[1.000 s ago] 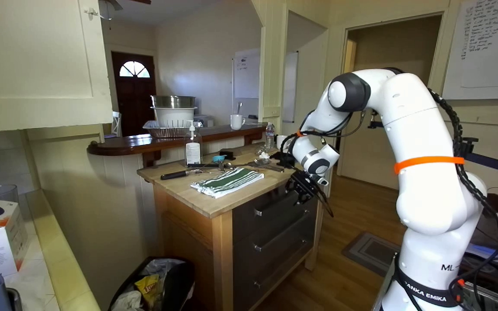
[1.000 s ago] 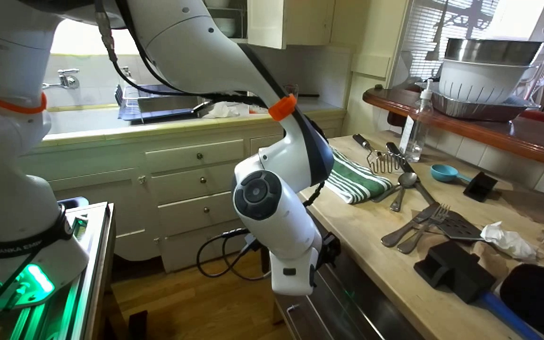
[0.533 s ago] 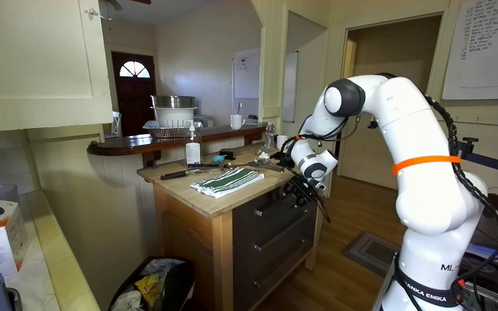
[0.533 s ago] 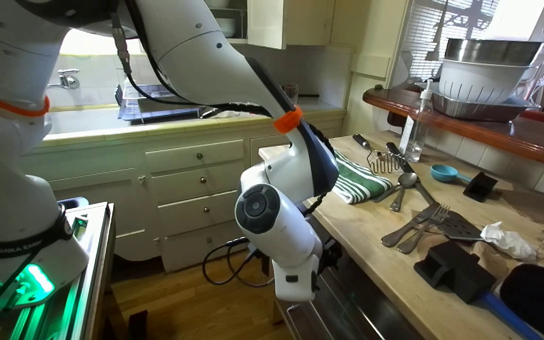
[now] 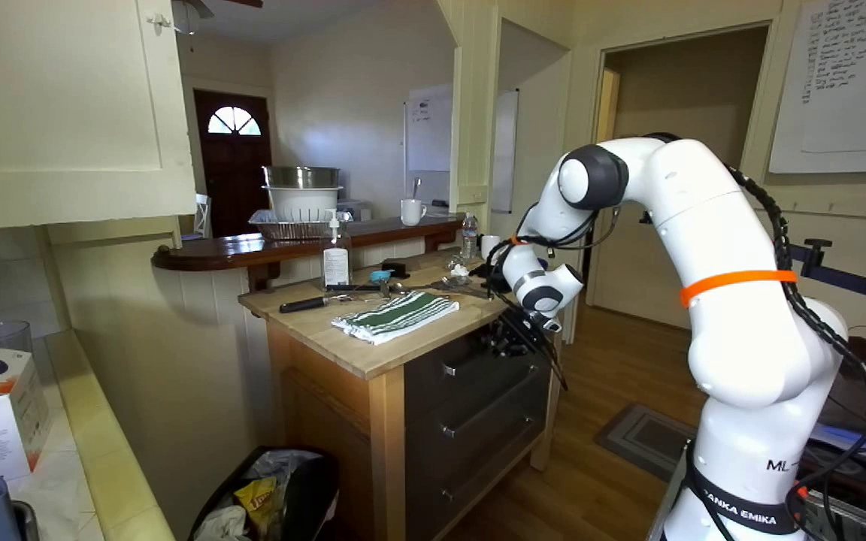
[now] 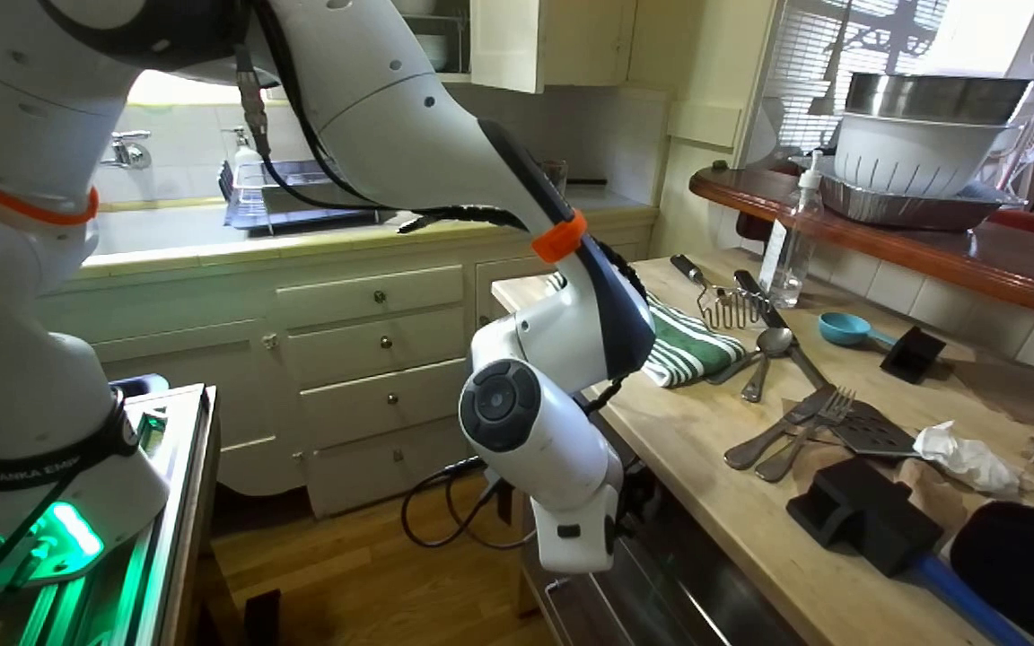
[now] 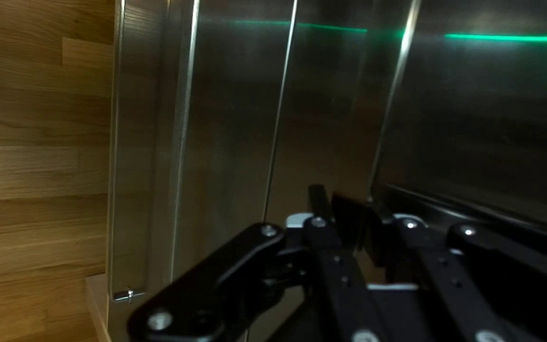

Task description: Open the topmost drawer.

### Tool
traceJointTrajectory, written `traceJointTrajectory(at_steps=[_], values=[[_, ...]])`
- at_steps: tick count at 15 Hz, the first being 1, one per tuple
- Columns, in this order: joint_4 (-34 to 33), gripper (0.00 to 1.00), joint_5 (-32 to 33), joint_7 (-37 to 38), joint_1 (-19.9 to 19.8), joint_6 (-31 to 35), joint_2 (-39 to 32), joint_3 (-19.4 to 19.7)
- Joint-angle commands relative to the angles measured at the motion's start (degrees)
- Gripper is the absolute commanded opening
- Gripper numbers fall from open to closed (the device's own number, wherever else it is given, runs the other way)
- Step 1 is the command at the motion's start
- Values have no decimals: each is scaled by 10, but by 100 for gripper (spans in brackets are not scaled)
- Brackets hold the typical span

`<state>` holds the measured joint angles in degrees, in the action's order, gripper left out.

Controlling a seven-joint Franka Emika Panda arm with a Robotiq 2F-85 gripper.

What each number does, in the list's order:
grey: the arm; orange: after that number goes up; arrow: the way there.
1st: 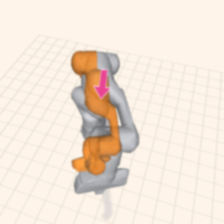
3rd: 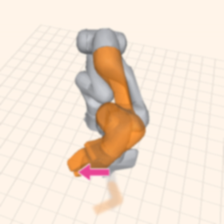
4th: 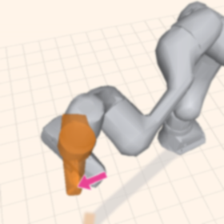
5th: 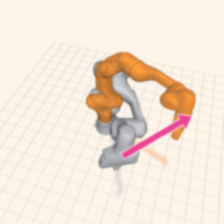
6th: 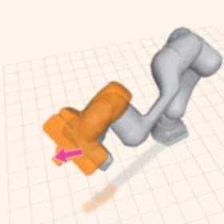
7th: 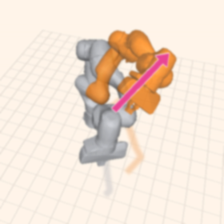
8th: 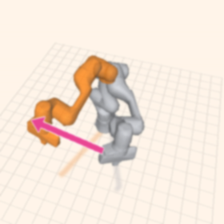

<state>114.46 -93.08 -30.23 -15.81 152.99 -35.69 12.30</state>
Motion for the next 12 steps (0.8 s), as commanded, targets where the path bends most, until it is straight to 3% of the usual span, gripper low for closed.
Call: traceJointTrajectory(at_steps=[1, 5, 12], values=[[29, 4, 45, 46, 16, 12, 7, 15], [77, 4, 121, 119, 15, 0, 37, 26], [183, 3, 121, 153, 4, 24, 115, 43]])
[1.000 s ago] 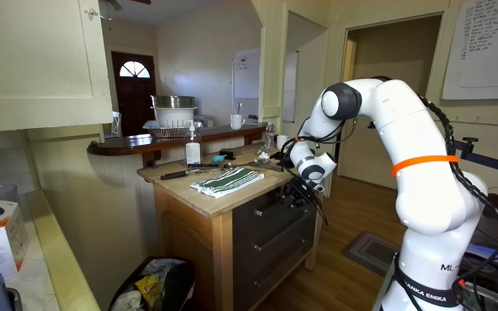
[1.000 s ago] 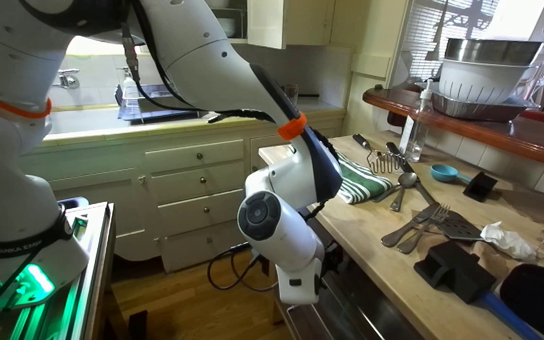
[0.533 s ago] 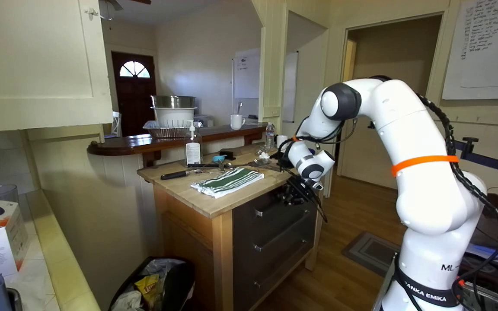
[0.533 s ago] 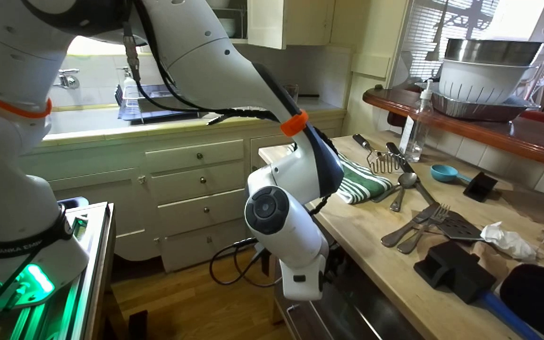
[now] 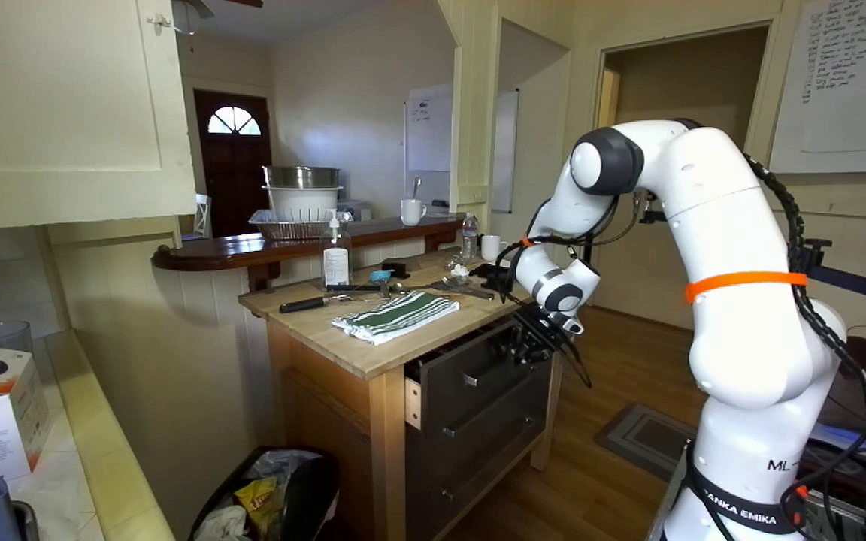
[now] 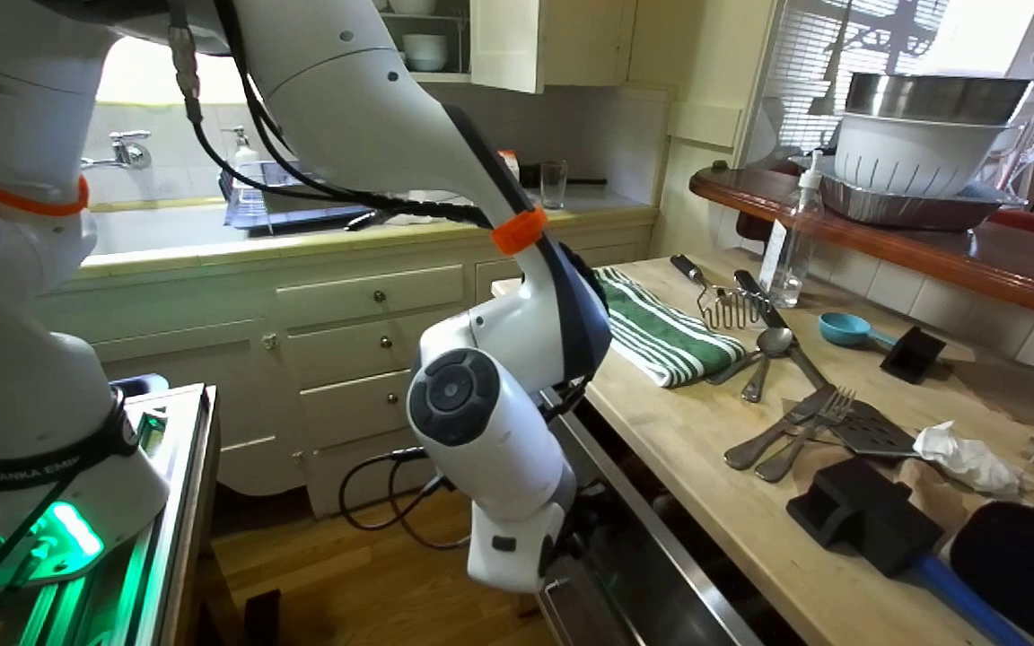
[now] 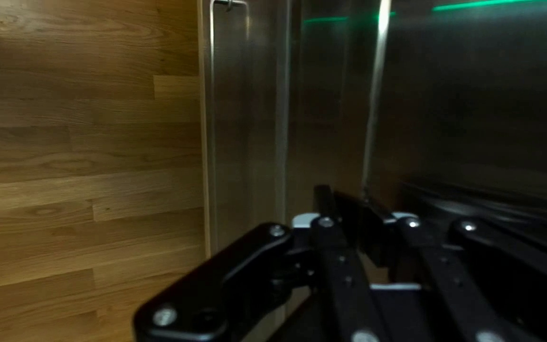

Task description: Open the topmost drawer.

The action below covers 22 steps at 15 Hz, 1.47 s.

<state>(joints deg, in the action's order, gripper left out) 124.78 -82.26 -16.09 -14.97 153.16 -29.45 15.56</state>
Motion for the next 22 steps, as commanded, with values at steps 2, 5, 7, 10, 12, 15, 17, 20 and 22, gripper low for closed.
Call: traceJointTrajectory(at_steps=[2, 5, 7, 10, 12, 15, 17, 20, 22], values=[[115, 3, 3, 10, 2, 29, 75, 27], [147, 3, -15, -13, -3, 26, 105, 40], [166, 40, -12, -26, -2, 29, 132, 50], [196, 48, 13, -18, -4, 45, 169, 52], [212, 64, 13, -24, 5, 54, 202, 62], [240, 85, 45, -15, 3, 67, 256, 69], [262, 99, 99, 17, -13, 66, 293, 59], [300, 100, 236, 94, -13, 50, 342, 74], [308, 100, 326, 134, -28, 47, 379, 72]])
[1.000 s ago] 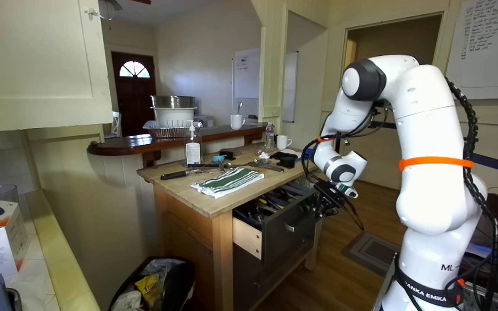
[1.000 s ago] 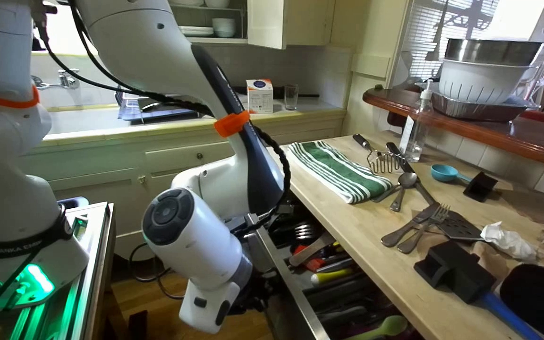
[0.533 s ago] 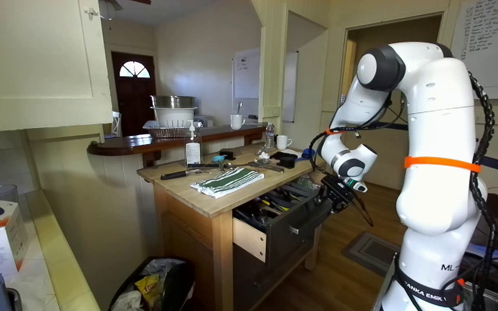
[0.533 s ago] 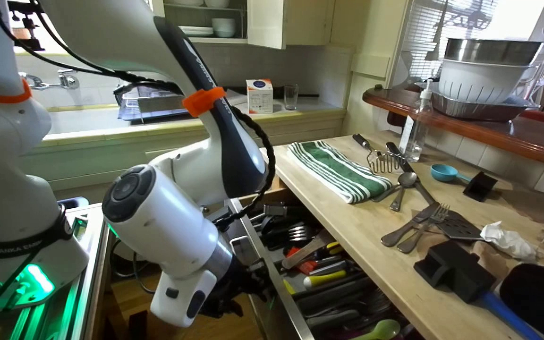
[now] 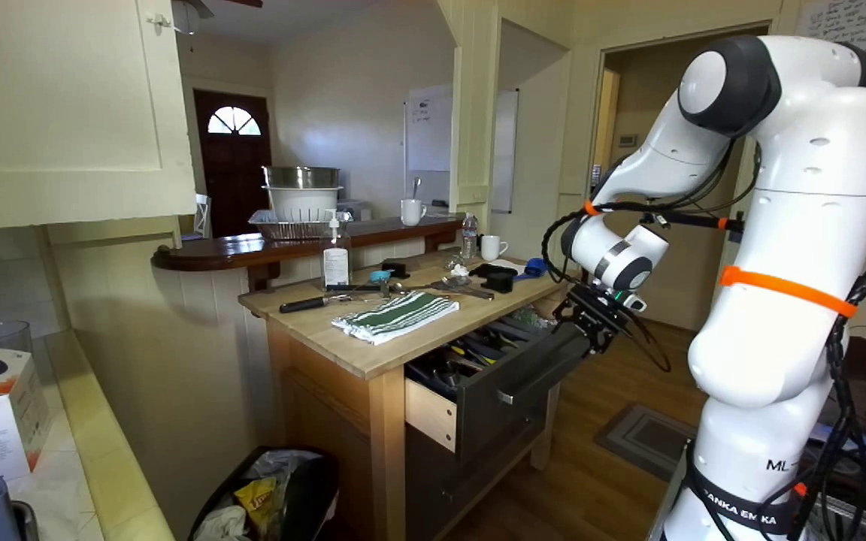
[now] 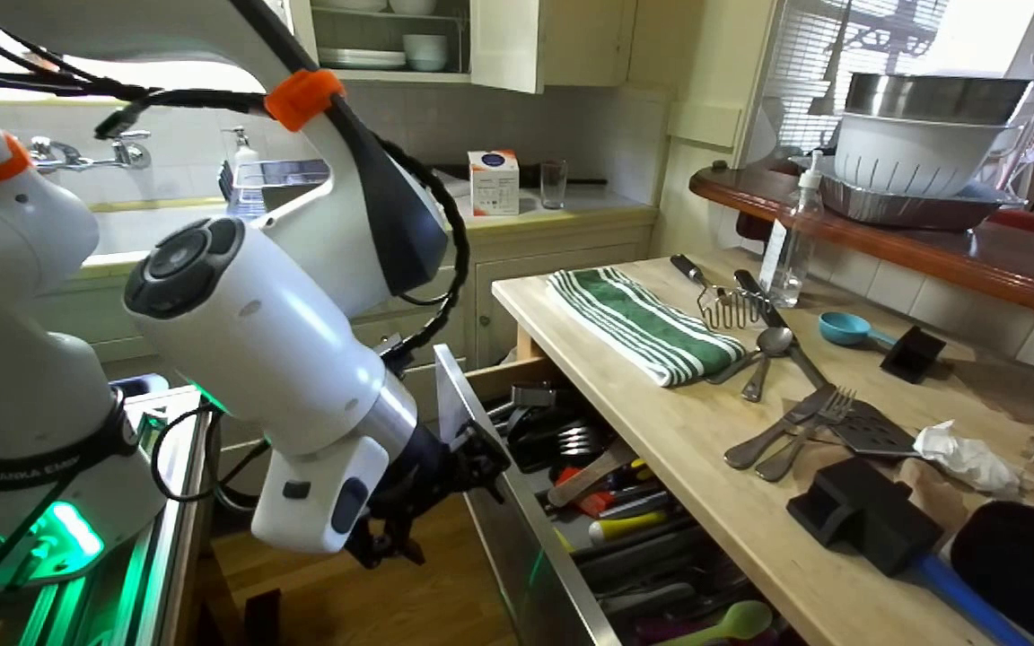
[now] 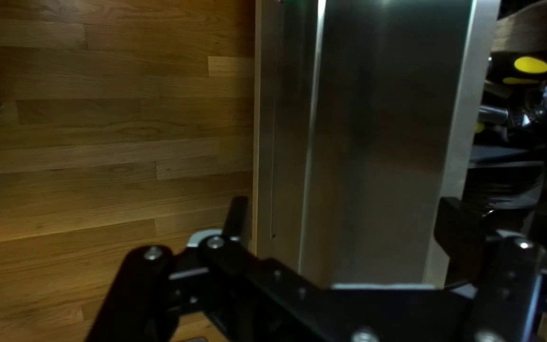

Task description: Open the topmost drawer.

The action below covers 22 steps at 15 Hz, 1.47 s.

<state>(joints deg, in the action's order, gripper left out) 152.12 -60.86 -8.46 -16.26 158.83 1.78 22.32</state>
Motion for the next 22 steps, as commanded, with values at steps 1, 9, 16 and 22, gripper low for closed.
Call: traceJointTrajectory(at_steps=[1, 9, 16, 22], values=[[30, 100, 159, 74, -25, -12, 80, 2], [-62, 57, 346, 45, -22, 30, 91, -37], [-94, 6, 257, -101, 48, 74, 8, -39], [-100, 0, 176, -183, 57, 62, -66, -47]])
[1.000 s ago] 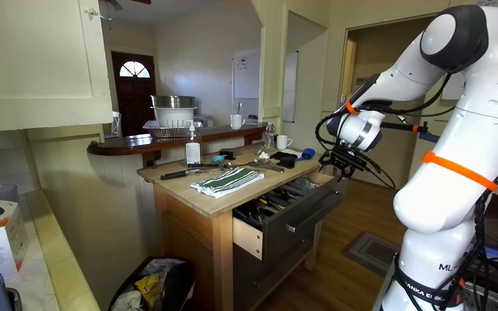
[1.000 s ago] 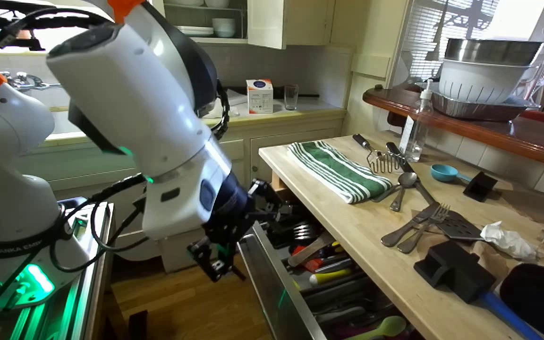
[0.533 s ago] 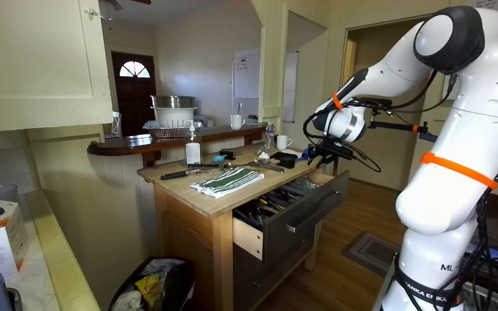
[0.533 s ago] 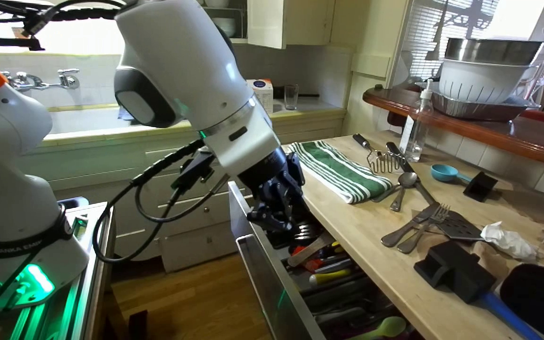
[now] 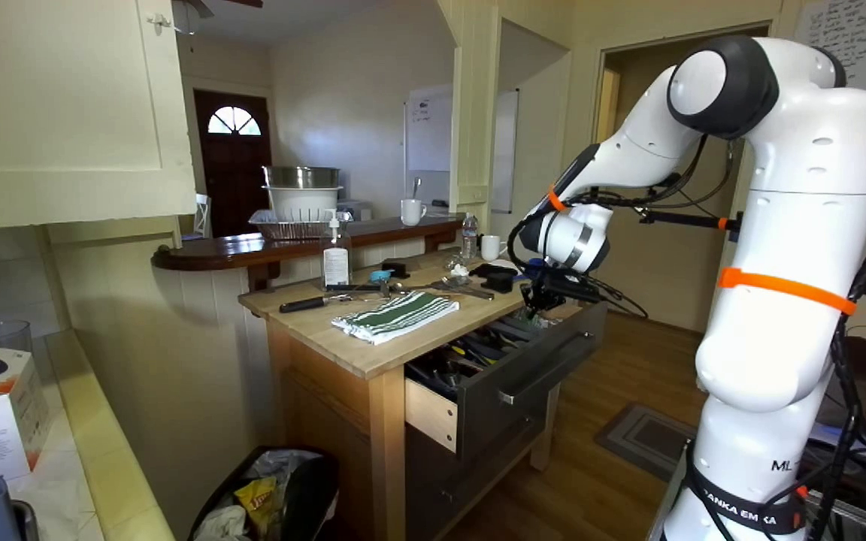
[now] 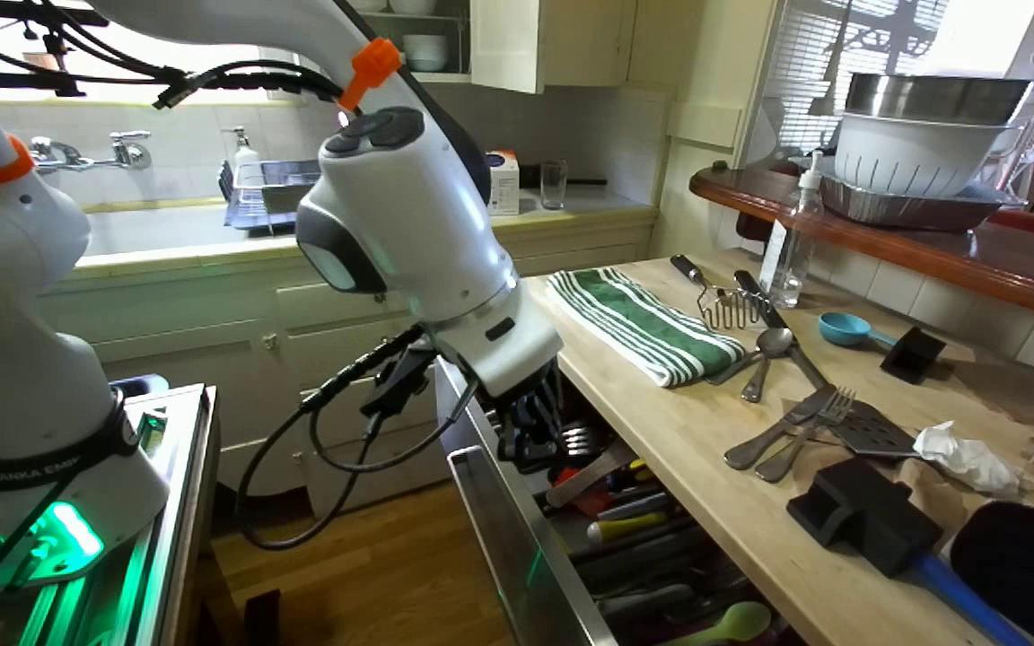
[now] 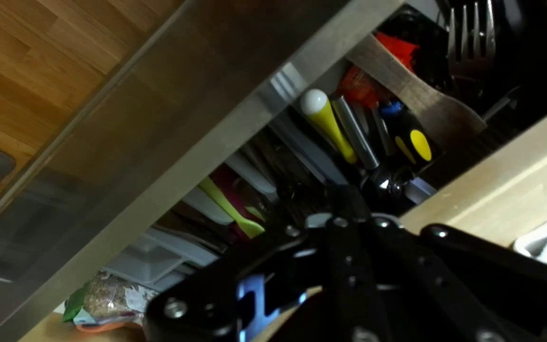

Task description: Open the topmost drawer.

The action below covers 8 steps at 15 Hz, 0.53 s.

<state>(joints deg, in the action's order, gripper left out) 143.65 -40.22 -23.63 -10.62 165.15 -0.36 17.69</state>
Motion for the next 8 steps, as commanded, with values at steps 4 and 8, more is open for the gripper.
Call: traceJointTrajectory(at_steps=[4, 8], values=[[-22, 0, -48, -43, -7, -7, -77, -7], [-31, 0, -75, -59, -10, -14, -92, -12]])
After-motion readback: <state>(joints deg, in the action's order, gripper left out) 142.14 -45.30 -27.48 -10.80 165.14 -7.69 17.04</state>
